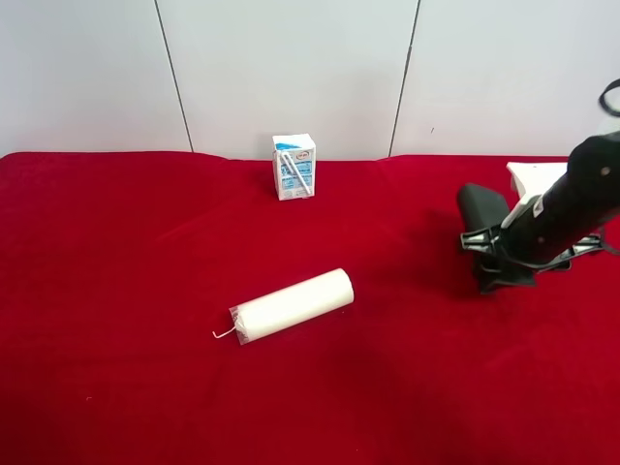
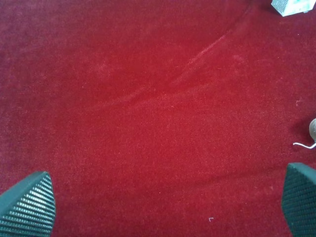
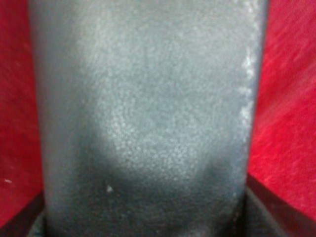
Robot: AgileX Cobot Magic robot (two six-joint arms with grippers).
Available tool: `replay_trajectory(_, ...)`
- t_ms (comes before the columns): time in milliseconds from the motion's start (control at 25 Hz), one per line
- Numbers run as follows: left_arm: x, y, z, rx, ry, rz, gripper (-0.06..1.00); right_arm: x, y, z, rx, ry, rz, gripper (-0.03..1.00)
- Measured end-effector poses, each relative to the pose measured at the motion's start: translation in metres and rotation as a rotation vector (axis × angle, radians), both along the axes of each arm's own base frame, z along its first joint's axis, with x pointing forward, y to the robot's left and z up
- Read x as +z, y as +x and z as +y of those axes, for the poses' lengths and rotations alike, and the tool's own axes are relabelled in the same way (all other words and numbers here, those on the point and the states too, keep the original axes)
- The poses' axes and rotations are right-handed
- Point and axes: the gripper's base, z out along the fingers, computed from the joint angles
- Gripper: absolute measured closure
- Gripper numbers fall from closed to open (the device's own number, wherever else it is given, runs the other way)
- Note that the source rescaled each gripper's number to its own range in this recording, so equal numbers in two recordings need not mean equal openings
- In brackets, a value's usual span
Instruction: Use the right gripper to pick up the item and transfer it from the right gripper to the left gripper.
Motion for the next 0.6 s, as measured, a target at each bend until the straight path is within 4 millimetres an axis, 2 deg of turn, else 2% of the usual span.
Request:
replay_trajectory(320,0.000,0.000,0.000,0.000,0.000,0.000,0.06,0.040,-0.008,0.002,0.011,0.010,-0.121,0.78)
replay_trajectory(440,0.000,0.000,0.000,0.000,0.000,0.000,0.06,0.053,-0.012,0.014,0.065,0.015,-0.169,0.79)
replay_trajectory(600,0.000,0.000,0.000,0.000,0.000,0.000,0.06,0.068,-0.020,0.042,0.189,0.028,-0.229,0.80)
